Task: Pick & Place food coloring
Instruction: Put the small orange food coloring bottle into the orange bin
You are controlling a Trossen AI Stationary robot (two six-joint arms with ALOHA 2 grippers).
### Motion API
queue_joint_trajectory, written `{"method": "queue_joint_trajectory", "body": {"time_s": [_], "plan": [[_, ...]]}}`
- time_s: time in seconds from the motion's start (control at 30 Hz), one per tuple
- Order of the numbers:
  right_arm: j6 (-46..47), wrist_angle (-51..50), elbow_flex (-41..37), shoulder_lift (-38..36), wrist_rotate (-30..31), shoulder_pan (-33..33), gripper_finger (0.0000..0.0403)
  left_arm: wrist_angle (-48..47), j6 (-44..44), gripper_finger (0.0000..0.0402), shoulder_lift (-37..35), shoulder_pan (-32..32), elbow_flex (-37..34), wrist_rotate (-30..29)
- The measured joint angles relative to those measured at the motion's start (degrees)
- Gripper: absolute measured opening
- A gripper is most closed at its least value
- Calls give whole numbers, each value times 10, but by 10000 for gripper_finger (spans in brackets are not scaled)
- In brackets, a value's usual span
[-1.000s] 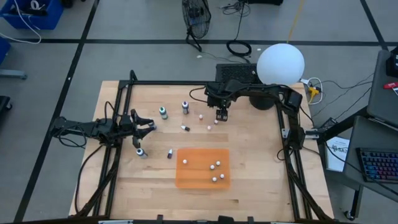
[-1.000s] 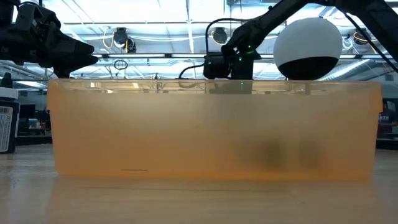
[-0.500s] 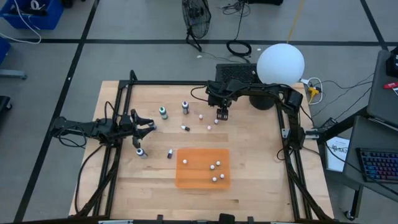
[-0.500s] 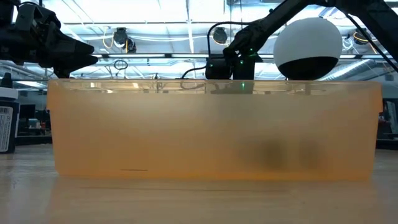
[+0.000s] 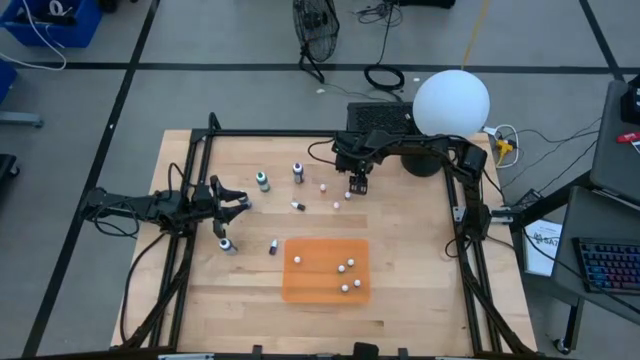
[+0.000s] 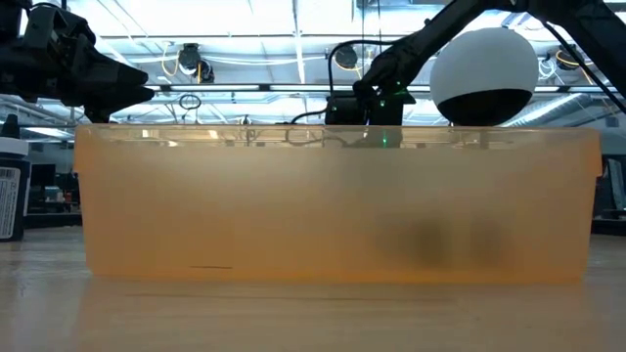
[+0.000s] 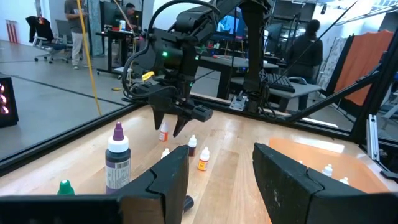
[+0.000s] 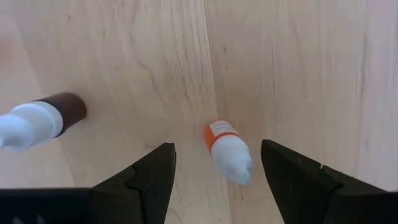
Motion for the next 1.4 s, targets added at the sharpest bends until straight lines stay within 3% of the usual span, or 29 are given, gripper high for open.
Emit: {"method": "queue_joint_trajectory", "body": {"time_s": [0.57,0.73,1.0,1.17,1.4], "plan": [[0,8,0,0,0,0,218,0,0,182,0,0,0,0],[0,8,0,0,0,0,175,0,0,182,0,0,0,0],[-3,8,0,-1,0,0,50,0,0,182,0,0,0,0],[-15,10,0,-1,-19,0,47,0,0,182,0,0,0,0],[-15,-11,0,-40,18,35,47,0,0,182,0,0,0,0]]}}
